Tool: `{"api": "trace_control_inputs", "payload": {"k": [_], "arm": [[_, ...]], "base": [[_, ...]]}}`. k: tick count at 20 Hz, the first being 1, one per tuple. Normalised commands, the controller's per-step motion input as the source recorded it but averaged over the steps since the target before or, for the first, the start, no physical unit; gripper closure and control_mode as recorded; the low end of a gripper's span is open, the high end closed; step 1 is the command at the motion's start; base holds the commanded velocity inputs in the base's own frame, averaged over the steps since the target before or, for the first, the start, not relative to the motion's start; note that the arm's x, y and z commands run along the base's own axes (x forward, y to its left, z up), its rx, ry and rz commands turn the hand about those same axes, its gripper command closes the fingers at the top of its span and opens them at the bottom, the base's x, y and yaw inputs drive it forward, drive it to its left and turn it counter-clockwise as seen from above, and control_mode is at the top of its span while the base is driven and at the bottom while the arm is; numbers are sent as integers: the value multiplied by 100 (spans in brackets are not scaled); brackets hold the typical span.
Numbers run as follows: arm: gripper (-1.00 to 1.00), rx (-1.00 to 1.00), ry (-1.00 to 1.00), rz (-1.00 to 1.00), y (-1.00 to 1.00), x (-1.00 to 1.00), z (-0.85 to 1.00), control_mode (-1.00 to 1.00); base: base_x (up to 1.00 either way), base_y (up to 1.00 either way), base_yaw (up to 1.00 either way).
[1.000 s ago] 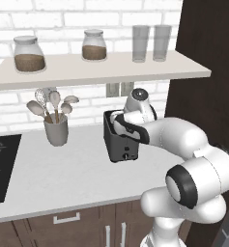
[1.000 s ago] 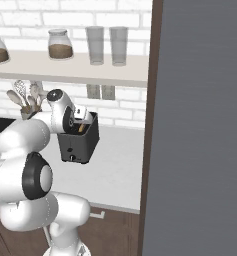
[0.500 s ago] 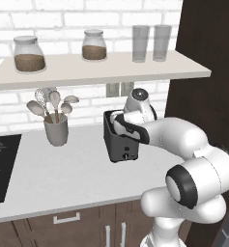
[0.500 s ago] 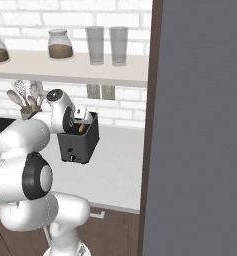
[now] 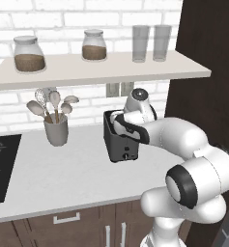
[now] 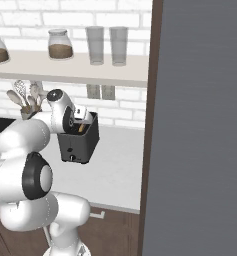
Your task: Start the toaster. Once the lever pops up, take the bread to the plate on the dining counter.
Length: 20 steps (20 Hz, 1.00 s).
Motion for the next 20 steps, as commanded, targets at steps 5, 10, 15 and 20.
{"api": "trace_control_inputs", "payload": {"k": [5,10,15,20], "arm": [[-100,0,0,0,0,0,0,-100],[-100,0,0,0,0,0,0,-100],[-100,0,0,0,0,0,0,-100],[-100,0,0,0,0,0,0,-100]], "base": [[0,0,0],[0,0,0],[0,0,0],[0,0,0]]}}
